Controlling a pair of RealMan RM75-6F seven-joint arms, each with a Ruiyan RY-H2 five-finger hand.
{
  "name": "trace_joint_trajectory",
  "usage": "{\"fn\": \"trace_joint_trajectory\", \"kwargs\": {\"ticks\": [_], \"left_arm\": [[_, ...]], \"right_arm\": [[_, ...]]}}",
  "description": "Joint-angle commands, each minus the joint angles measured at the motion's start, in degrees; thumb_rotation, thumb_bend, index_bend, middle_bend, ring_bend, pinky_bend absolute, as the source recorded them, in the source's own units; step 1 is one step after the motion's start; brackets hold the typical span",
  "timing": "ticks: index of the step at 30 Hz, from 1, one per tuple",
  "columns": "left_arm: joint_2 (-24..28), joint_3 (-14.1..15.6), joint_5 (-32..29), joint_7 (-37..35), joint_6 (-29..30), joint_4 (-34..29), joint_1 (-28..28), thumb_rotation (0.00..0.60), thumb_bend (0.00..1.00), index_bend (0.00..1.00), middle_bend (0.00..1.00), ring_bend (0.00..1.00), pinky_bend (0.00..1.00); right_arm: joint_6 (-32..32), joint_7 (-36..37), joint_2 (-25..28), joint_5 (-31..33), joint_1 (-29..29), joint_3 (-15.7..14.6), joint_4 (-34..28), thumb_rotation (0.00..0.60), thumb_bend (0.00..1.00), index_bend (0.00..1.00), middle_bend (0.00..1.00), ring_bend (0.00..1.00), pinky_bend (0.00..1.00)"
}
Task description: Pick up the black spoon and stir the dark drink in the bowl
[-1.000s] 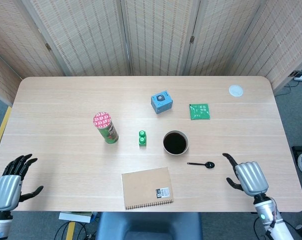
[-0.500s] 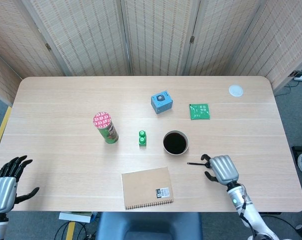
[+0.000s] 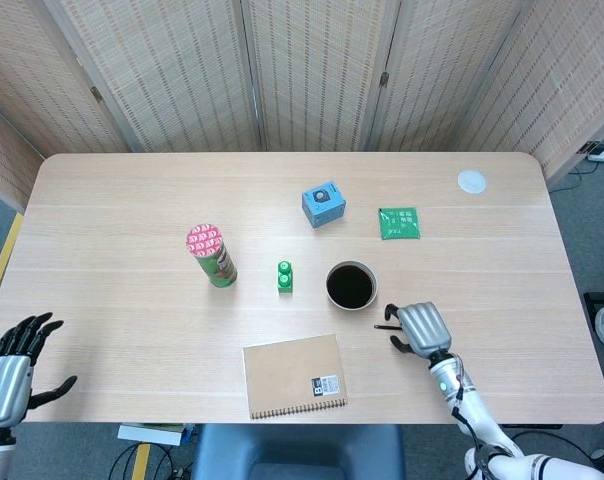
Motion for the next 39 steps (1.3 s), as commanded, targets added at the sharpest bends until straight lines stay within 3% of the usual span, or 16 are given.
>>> {"fn": "trace_joint_trajectory", "kwargs": {"ticks": [1,12,26,33,39], "left_arm": [[0.00,0.02,-0.02,-0.01,0.02,0.05,0.05,0.600,0.19,0.22,0.15,0.12,0.18],[-0.12,0.06,-0.54,-0.22,-0.17,0.51,0.40,0.600,0.19,0.22,0.15,0.12,0.18],[-0.41,0.04,-0.63,-0.38,-0.21,0.86,0.56,0.600,0.20,0.22,0.15,0.12,0.18],[-0.44,0.04,-0.61,-0.43,-0.14,0.91,0.68,0.600,0.19,0.22,0.15,0.12,0.18],[-0.50,0.03,-0.64,-0.54,-0.05,0.98,0.80,0.600,0.20,0.22,0.15,0.12,0.18]], "right_arm": [[-0.97,0.57,-1.27,0.61,0.92,0.08,1.81,0.600,0.23,0.46,0.97,1.00,1.00],[-3.10,1.22,-3.75,1.81,2.86,-0.26,6.06,0.600,0.26,0.47,0.97,1.00,1.00],[-3.37,1.28,-3.76,1.84,3.56,-1.31,7.19,0.600,0.29,0.49,0.97,1.00,1.00],[-3.44,1.10,-2.71,1.51,3.34,-2.51,6.30,0.600,0.29,0.50,0.97,1.00,1.00],[-2.39,0.86,1.34,-0.80,2.08,-5.36,3.08,0.600,0.29,0.50,0.97,1.00,1.00]]}}
